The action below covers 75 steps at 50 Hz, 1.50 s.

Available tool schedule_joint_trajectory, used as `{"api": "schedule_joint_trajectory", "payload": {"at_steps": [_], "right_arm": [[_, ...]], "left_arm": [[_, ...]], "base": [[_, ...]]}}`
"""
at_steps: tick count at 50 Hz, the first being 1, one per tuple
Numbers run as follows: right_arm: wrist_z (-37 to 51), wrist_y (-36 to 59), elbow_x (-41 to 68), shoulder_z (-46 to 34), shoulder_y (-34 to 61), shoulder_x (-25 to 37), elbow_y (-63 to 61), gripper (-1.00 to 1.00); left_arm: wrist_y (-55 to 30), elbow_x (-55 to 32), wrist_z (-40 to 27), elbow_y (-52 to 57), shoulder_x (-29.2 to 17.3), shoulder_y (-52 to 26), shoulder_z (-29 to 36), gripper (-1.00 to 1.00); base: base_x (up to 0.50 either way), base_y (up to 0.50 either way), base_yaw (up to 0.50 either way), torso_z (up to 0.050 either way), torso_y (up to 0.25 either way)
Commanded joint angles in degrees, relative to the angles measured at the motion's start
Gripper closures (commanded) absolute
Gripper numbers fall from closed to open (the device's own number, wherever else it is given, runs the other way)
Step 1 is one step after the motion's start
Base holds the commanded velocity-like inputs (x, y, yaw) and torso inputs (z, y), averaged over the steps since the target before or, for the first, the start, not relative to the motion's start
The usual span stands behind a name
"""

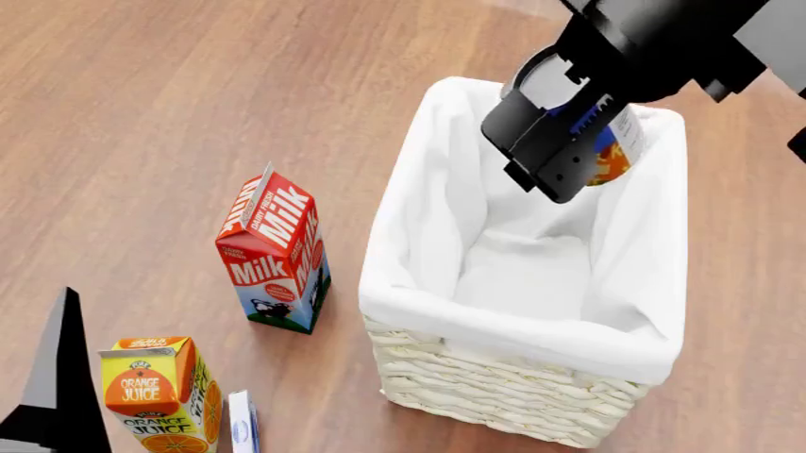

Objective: Pick up the alphabet soup and the tomato sauce, and put them in the basket.

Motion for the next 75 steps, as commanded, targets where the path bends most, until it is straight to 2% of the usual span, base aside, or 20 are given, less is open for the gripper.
{"api": "schedule_joint_trajectory", "payload": {"at_steps": [1, 34, 75], "right_arm": [[-0.4, -1.3, -1.3, -0.4, -1.3, -1.5, 2.3, 1.00], [5.8, -5.9, -1.8, 1.7, -11.6, -2.7, 5.9, 1.00], [3.7, -13.6, -6.3, -1.3, -17.5, -9.0, 18.2, 1.00]], "left_arm": [[0.2, 0.1, 0.2, -0.5, 0.1, 0.1, 0.2, -1.00], [1.1, 0.4, 0.9, -2.4, 0.6, 0.3, 0.7, -1.00], [2.3, 0.5, 1.4, -4.3, 0.9, 1.0, 0.7, -1.00]], "base": [[0.00, 0.00, 0.00, 0.000, 0.000], [0.00, 0.00, 0.00, 0.000, 0.001], [0.00, 0.00, 0.00, 0.000, 0.000]]}}
